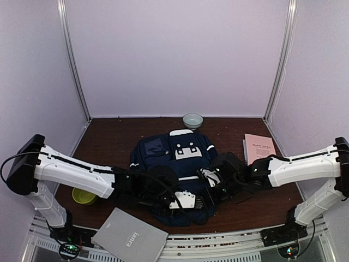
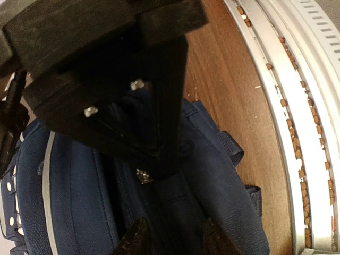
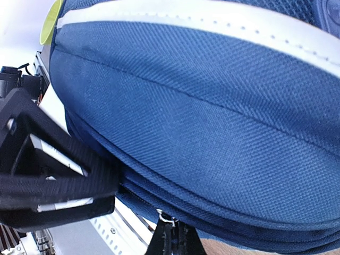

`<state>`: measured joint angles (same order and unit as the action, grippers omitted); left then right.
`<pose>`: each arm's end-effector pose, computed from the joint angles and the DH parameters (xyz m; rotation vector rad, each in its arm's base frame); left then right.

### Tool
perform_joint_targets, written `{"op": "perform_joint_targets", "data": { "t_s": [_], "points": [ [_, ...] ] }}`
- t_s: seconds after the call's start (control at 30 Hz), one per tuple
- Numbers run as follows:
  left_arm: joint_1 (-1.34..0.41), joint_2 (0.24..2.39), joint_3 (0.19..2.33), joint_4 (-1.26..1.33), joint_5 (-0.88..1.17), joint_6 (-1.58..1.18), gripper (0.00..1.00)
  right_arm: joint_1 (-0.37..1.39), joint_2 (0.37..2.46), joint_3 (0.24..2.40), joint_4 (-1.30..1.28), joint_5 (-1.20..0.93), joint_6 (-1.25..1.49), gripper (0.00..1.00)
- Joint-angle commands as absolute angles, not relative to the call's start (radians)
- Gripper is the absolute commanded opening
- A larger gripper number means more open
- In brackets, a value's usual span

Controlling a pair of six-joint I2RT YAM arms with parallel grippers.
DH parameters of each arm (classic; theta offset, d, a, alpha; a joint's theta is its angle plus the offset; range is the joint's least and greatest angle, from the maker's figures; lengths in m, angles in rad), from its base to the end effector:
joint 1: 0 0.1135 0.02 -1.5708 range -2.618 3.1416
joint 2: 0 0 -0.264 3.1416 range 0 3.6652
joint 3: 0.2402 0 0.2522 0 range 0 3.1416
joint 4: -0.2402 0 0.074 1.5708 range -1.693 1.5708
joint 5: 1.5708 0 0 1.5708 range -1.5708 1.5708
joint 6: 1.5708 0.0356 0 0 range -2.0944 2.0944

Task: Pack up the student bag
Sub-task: Zip the student bag into the second largest pocket of the bag.

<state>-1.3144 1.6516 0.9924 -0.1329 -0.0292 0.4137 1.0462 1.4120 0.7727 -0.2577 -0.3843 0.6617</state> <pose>0.0894 -0.3370 0.1960 1.8150 1.5687 -0.3969 0.1274 0.2468 0.1926 -0.7159 2.6881 1.0876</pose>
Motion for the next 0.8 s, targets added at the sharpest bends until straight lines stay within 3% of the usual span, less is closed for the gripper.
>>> {"op": "perform_joint_targets", "data": {
  "t_s": [0.0, 0.37, 0.67, 0.77],
  "points": [
    [-1.347, 1.646, 0.999, -0.098, -0.060, 0.434, 0.36, 1.027, 1.402, 0.761, -0.243, -0.358, 0.668, 0.00],
    [-1.347, 1.708, 1.014, -0.085, -0.272, 0.424, 0.38, 1.025, 1.396, 0.753, -0.238, -0.361, 0.669, 0.00],
    [-1.347, 1.589, 0.948, 0.012, -0.177, 0.422, 0.42, 1.025, 1.396, 0.738, -0.237, -0.351, 0.672, 0.00],
    [-1.347, 1.635, 0.982, -0.047, -0.187, 0.426, 0.35, 1.025, 1.392, 0.740, -0.234, -0.349, 0.674, 0.00]
  ]
}}
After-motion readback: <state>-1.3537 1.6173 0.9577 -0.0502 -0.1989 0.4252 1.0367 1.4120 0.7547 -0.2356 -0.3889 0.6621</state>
